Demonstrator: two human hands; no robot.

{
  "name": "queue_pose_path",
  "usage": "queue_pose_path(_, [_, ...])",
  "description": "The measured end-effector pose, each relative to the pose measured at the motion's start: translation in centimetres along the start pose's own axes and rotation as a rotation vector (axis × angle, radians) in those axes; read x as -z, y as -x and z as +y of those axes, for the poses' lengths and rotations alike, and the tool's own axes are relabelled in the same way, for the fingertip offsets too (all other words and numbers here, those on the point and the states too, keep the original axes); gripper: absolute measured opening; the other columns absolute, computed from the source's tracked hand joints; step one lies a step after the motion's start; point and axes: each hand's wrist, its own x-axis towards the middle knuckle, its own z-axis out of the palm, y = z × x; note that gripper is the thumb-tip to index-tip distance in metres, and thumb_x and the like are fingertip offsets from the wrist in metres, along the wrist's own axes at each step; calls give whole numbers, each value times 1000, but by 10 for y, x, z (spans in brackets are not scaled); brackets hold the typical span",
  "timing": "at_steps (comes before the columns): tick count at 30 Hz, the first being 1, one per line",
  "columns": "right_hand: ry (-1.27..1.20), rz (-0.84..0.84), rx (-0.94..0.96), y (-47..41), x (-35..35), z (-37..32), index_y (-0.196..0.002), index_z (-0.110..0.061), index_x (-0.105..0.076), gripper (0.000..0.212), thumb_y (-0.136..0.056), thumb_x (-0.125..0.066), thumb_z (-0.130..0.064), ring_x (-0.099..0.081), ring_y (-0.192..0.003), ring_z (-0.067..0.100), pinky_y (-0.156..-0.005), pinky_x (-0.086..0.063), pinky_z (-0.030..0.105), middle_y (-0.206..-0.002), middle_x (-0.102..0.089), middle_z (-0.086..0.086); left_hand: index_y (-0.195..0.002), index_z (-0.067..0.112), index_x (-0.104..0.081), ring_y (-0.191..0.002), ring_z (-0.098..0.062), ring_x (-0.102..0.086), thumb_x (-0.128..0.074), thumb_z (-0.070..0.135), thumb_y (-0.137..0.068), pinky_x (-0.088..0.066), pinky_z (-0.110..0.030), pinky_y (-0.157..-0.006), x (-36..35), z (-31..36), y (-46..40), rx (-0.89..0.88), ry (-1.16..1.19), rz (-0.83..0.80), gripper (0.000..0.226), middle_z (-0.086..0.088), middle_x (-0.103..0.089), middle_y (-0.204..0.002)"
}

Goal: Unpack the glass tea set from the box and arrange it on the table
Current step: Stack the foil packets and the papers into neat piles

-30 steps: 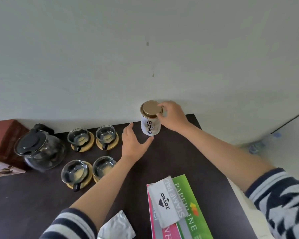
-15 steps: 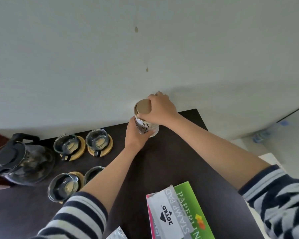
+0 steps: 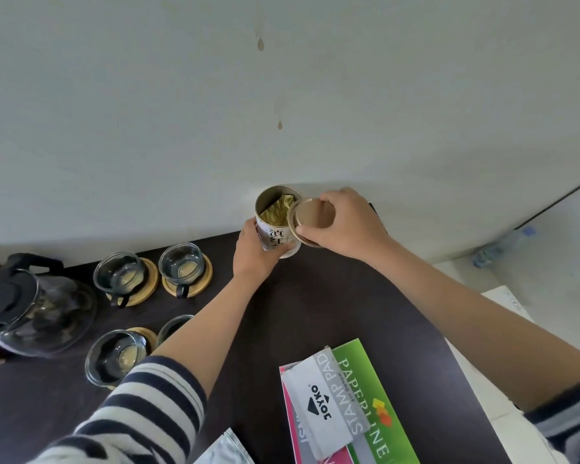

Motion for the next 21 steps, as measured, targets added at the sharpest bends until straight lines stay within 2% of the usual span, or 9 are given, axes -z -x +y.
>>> queue_pose_path(6, [127, -146, -79, 54, -34, 36, -130, -16, -52, 73, -71, -72, -55, -48, -112, 23, -89, -48, 38, -119, -52, 4, -131, 17, -40, -119, -20, -53, -86, 42, -63, -51, -36, -92, 0, -2, -2, -30, -26, -1, 86, -2, -56, -129])
queue_pose_path(9, [178, -205, -84, 68, -57, 42, -132, -16, -49, 72, -74, -70, -53, -46, -116, 22, -89, -49, 37, -123, -51, 3, -133, 17, -39, -120, -20, -52, -85, 42, -64, -50, -34, -90, -1, -2, -3, -30, -36, -3, 87, -2, -55, -130])
queue_pose_path(21, [306, -215, 28, 74, -114, 35, -135, -11, -45, 72, -81, -60, -56, -47, -116, 25, -88, -46, 35, -131, -50, 6, -131, 15, -40, -119, -20, -52, -85, 40, -65, -50, -32, -89, -3, -4, -4, -42, -41, 4, 84, -3, -55, -129])
